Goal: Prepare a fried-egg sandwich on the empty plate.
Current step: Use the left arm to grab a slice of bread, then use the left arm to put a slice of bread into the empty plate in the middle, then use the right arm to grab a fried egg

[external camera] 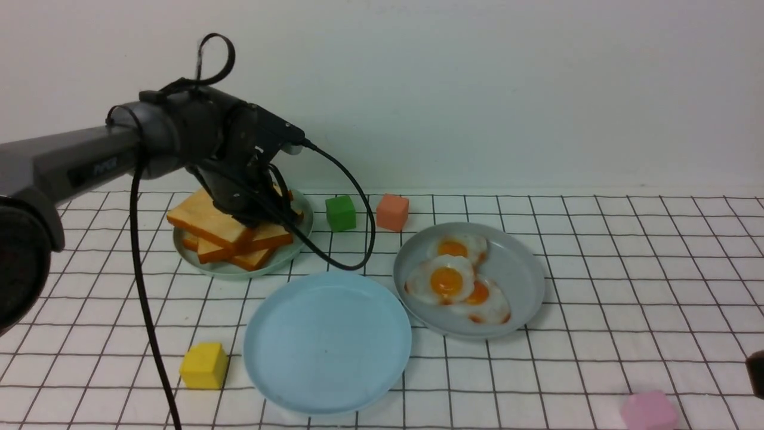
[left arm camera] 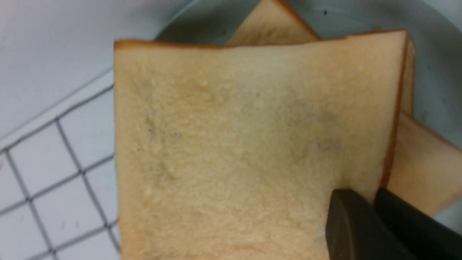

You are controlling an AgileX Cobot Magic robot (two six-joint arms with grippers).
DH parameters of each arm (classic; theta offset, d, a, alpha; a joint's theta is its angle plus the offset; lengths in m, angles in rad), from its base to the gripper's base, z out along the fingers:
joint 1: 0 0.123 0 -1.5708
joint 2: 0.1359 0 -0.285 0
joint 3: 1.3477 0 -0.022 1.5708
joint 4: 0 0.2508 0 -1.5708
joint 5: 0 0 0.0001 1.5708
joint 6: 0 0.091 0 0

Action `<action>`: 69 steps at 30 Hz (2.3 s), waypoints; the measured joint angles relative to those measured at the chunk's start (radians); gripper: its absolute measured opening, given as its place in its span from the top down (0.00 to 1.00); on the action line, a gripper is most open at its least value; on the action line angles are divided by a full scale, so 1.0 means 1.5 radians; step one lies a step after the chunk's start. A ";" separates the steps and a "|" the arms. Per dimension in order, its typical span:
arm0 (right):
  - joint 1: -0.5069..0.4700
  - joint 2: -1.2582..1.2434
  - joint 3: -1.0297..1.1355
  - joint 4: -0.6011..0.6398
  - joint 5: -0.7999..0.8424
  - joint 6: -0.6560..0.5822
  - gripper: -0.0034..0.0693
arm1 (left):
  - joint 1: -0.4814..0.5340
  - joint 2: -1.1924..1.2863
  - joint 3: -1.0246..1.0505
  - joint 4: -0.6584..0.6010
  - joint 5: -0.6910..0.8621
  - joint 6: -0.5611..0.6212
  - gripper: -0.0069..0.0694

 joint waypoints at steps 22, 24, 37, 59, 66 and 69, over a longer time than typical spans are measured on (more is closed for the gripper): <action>0.000 0.000 -0.001 0.003 0.026 -0.011 0.91 | -0.280 -0.224 0.324 0.035 -0.025 -0.103 0.89; 0.000 0.000 -0.001 0.004 0.028 -0.011 0.91 | -0.280 -0.212 0.324 0.040 -0.028 -0.104 0.89; 0.000 0.000 -0.001 0.015 0.038 -0.013 0.91 | -0.280 -0.207 0.322 -0.026 -0.004 -0.125 0.44; 0.001 0.310 -0.033 0.076 -0.158 -0.014 0.86 | -0.330 -1.134 0.674 -0.161 -0.122 -0.192 0.93; 0.001 0.458 -0.123 0.096 -0.171 -0.014 0.84 | -0.330 -1.244 0.790 -0.143 -0.152 -0.194 0.93; 0.001 0.505 -0.147 0.096 -0.172 -0.014 0.82 | -0.330 -1.238 0.803 -0.158 -0.162 -0.194 0.93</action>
